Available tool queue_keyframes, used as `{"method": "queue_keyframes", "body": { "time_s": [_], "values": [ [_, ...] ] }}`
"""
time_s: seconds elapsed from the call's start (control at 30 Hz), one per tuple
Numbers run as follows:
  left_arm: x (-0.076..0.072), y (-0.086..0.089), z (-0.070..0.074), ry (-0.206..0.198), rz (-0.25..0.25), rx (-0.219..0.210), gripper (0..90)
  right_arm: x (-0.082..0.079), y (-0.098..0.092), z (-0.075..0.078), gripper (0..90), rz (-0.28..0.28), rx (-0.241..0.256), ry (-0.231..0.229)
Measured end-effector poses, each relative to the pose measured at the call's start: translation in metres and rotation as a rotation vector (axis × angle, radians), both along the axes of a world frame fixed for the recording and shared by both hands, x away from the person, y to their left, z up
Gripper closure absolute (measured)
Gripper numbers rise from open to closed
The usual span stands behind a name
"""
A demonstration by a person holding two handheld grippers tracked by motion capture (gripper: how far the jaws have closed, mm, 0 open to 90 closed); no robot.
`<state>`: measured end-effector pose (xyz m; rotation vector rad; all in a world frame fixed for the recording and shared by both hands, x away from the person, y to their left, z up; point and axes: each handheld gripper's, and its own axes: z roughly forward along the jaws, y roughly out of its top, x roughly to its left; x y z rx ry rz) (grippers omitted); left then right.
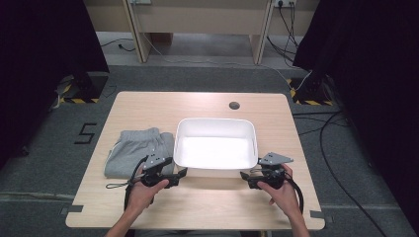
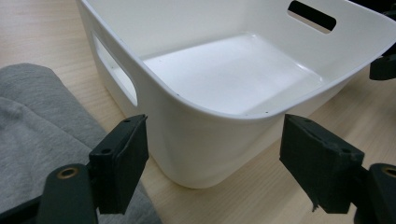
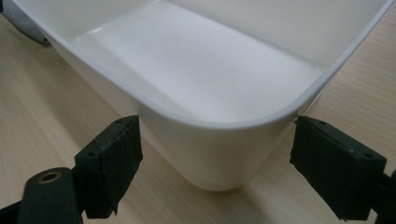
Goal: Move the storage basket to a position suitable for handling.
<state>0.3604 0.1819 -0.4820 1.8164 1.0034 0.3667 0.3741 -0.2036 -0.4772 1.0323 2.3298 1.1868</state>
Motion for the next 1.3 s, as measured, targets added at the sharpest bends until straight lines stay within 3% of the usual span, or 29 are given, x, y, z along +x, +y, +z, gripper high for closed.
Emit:
{"method": "queue_keyframes", "body": {
  "time_s": [0.17, 0.5, 0.97, 1.13, 1.3],
  "values": [
    [0.007, 0.002, 0.0, -0.005, 0.03, 0.011, 23.8, 0.01, 0.002, -0.003, 19.8, 0.002, 0.031, 0.004],
    [0.016, 0.005, -0.002, -0.008, 0.072, 0.003, 25.1, 0.021, 0.011, -0.001, 19.8, -0.008, 0.003, -0.012],
    [0.022, 0.002, -0.005, -0.004, 0.071, 0.003, 24.8, 0.026, 0.013, -0.003, 20.2, -0.015, 0.012, -0.01],
    [0.018, 0.007, -0.004, -0.011, 0.067, 0.019, 24.6, 0.027, 0.013, -0.005, 22.4, -0.027, 0.012, -0.006],
    [0.009, 0.024, -0.002, -0.013, 0.08, 0.017, 23.8, 0.018, 0.015, -0.006, 21.8, -0.02, -0.033, -0.007]
  ]
}}
